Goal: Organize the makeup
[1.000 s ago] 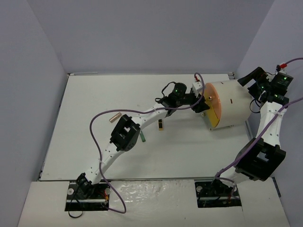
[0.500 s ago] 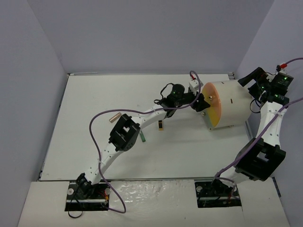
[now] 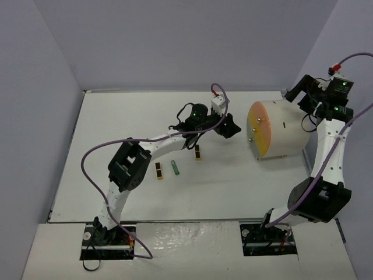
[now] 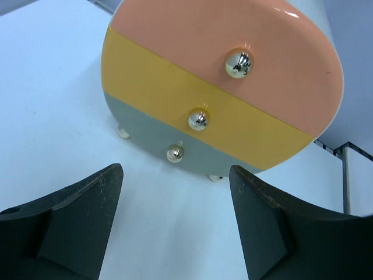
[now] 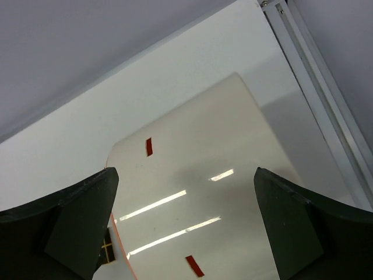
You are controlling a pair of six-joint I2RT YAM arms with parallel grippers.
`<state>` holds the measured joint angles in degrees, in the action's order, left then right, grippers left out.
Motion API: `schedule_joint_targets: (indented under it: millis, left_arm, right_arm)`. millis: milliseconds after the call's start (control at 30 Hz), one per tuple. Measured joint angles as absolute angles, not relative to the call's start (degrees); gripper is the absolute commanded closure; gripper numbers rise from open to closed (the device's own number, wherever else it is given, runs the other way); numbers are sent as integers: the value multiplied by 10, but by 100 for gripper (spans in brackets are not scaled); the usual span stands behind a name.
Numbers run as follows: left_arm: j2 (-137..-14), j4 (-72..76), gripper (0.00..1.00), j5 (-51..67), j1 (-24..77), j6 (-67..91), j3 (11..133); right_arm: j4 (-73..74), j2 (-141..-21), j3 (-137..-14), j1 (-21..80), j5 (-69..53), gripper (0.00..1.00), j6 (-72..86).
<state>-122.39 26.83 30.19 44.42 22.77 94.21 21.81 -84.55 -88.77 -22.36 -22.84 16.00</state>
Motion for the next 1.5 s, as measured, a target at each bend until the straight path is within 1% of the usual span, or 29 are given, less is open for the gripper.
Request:
schedule_joint_targets:
  millis: [200, 267, 400, 500, 600, 733, 833, 900, 933, 1067, 1100, 1200, 1333, 1500]
  left_arm:
    - [-1170, 241, 21, 266, 446, 246, 837]
    - [-1152, 208, 18, 245, 446, 246, 810]
    - [-1079, 118, 12, 181, 444, 243, 767]
    - [-1003, 58, 7, 126, 438, 235, 747]
    - [-913, -4, 5, 72, 426, 223, 730]
    - [-784, -90, 3, -2, 385, 214, 706]
    - [-697, -158, 3, -47, 332, 209, 696]
    - [-653, -200, 3, -73, 291, 200, 696]
    - [-632, -223, 3, -87, 270, 193, 696]
    - [-563, -286, 3, -136, 202, 157, 690]
    - [-549, -293, 3, -145, 190, 148, 685]
    - [-516, -300, 3, -182, 169, 133, 653]
    - [-500, -296, 3, -202, 163, 128, 600]
    - [-504, -293, 3, -203, 150, 126, 534]
  right_arm:
    - [248, -815, -889, -83, -123, 1, 85]
    - [255, -793, -883, -40, -69, 1, 64]
    - [257, -748, -861, 82, 36, 2, 25]
    - [252, -728, -836, 171, 108, 2, 6]
    - [251, -725, -803, 238, 177, 2, -3]
    - [252, -752, -761, 314, 266, 3, -3]
    - [244, -791, -735, 356, 318, 5, -1]
    - [239, -821, -718, 375, 355, 9, 4]
    - [237, -838, -711, 382, 373, 13, 7]
    - [221, -908, -682, 387, 452, 34, 16]
    - [215, -924, -676, 387, 470, 38, 17]
    - [202, -973, -665, 384, 521, 41, 21]
    - [182, -1020, -663, 377, 566, 46, 20]
    - [155, -1074, -660, 357, 604, 46, 17]
